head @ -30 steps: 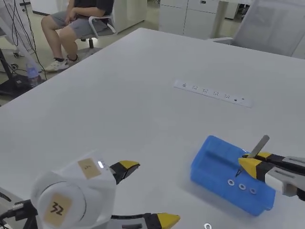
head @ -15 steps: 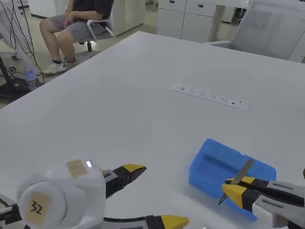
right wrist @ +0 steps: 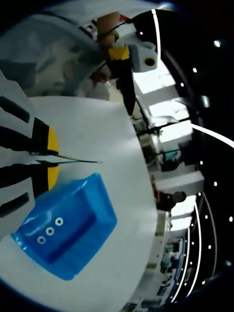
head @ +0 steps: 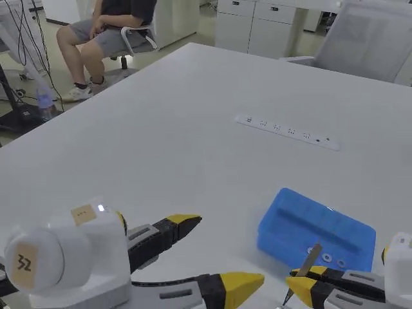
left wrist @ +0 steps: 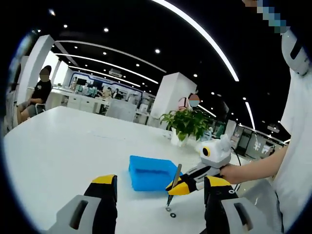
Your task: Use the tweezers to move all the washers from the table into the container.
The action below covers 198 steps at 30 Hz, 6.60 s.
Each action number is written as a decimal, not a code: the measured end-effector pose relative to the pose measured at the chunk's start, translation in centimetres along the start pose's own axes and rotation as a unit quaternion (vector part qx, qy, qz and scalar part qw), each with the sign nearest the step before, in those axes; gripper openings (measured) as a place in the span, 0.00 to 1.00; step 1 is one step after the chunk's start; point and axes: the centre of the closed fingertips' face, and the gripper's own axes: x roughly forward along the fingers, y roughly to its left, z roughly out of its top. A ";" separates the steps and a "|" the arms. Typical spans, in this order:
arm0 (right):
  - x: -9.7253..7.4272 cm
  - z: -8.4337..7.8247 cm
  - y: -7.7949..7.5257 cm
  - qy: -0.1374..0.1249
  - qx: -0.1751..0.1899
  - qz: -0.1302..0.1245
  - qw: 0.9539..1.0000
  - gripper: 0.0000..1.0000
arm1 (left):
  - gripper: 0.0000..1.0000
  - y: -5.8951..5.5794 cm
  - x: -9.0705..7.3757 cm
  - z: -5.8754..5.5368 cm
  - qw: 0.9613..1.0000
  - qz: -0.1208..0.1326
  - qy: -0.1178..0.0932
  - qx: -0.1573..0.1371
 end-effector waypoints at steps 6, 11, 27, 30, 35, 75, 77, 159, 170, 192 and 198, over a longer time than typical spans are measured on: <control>0.1 0.0 0.5 -0.004 0.008 0.004 1.000 0.04 | 0.74 -0.5 0.0 0.9 1.000 -0.006 -0.021 -0.018; 0.0 0.1 0.8 -0.005 0.008 0.003 1.000 0.04 | 0.72 -0.6 0.0 0.8 0.998 -0.011 -0.014 -0.058; 0.1 -0.8 1.6 0.001 -0.075 -0.004 0.997 0.05 | 0.66 -0.5 -0.3 1.5 0.999 0.003 -0.027 -0.027; 0.0 -0.7 1.3 -0.001 -0.074 -0.008 0.997 0.05 | 0.65 -0.5 -0.3 1.6 0.999 0.006 -0.027 -0.023; 0.0 -0.7 0.7 -0.003 -0.059 -0.020 0.998 0.04 | 0.65 -0.5 -0.4 1.7 0.999 0.008 -0.029 -0.021; -4.2 -1.2 1.5 0.014 -0.130 -0.094 0.987 0.03 | 0.56 -0.7 -0.1 0.5 1.000 0.013 0.005 0.017; -4.5 -0.9 1.2 0.010 -0.130 -0.098 0.987 0.03 | 0.55 -0.7 0.0 0.5 1.000 0.012 0.007 0.020; -2.4 7.0 -2.6 0.078 -0.150 -0.030 0.985 0.03 | 0.28 2.0 -0.8 -1.5 0.988 0.074 0.072 0.118; -1.3 3.0 1.3 0.110 -0.141 0.021 0.984 0.03 | 0.29 1.7 -0.7 -1.2 0.989 0.068 0.063 0.113; 0.0 -2.0 4.7 0.184 -0.098 0.093 0.974 0.04 | 0.32 1.7 -0.8 -1.1 0.991 0.064 0.057 0.103; -0.1 -2.0 4.4 0.186 -0.106 0.086 0.973 0.04 | 0.32 1.8 -0.8 -1.0 0.991 0.066 0.054 0.100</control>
